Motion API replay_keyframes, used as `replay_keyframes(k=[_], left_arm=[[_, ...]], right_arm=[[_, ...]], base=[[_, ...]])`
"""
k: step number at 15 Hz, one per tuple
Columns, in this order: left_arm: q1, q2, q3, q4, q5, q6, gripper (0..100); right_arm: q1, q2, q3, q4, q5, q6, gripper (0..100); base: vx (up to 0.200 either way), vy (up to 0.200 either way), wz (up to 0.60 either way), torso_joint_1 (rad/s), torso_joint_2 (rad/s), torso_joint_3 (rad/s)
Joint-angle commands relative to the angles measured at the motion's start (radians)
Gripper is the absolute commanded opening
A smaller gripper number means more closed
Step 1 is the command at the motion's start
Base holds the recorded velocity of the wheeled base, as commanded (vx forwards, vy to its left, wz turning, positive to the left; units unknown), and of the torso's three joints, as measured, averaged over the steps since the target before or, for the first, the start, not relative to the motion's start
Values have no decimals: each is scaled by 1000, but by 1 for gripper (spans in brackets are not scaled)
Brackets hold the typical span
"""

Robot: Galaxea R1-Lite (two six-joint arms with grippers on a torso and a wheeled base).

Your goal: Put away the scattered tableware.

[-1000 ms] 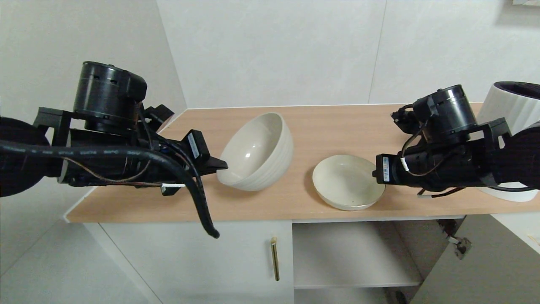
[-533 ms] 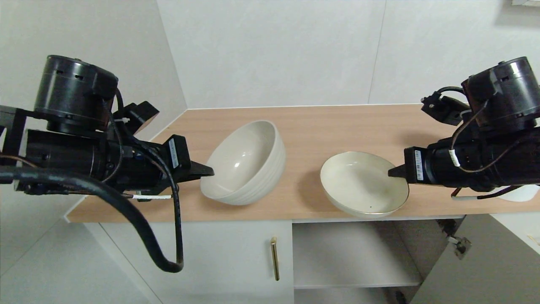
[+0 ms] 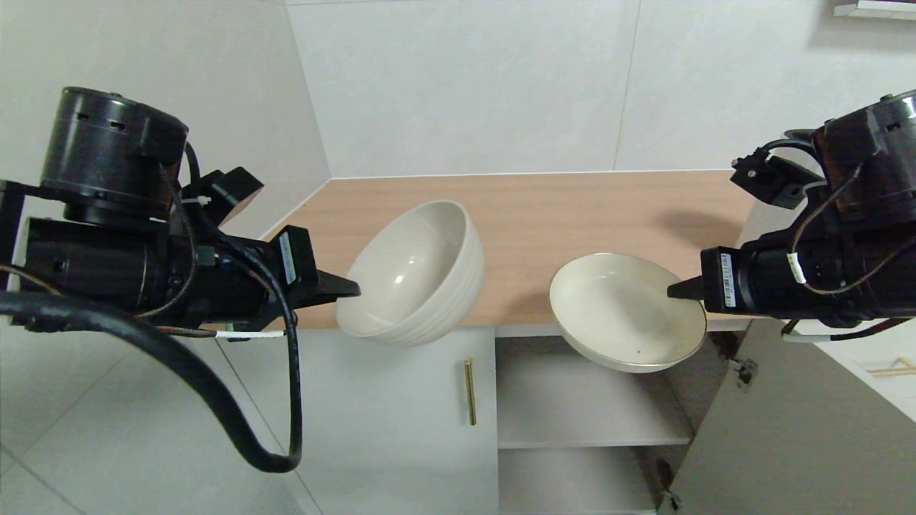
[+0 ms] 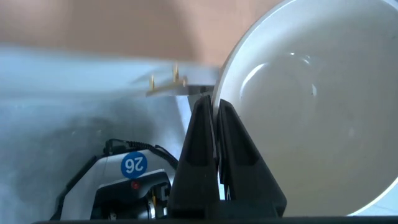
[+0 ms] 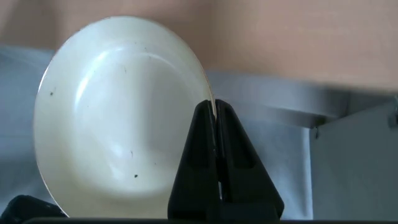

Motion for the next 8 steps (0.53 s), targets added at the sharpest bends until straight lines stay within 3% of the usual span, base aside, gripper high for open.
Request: replay_keyframes(k=[1, 4, 8], left_arm=[[0, 1, 0, 0, 1, -1, 0], [-2, 1, 2, 1, 1, 1, 0], [-12, -15, 14, 59, 1, 75, 0]], right_arm=[[0, -12, 23, -2, 0, -24, 0], [0, -12, 34, -5, 0, -27, 0], [20, -12, 52, -5, 11, -28, 0]], base=[[0, 0, 0, 0, 0, 0], [0, 0, 0, 0, 0, 0], [0, 0, 0, 0, 0, 0]])
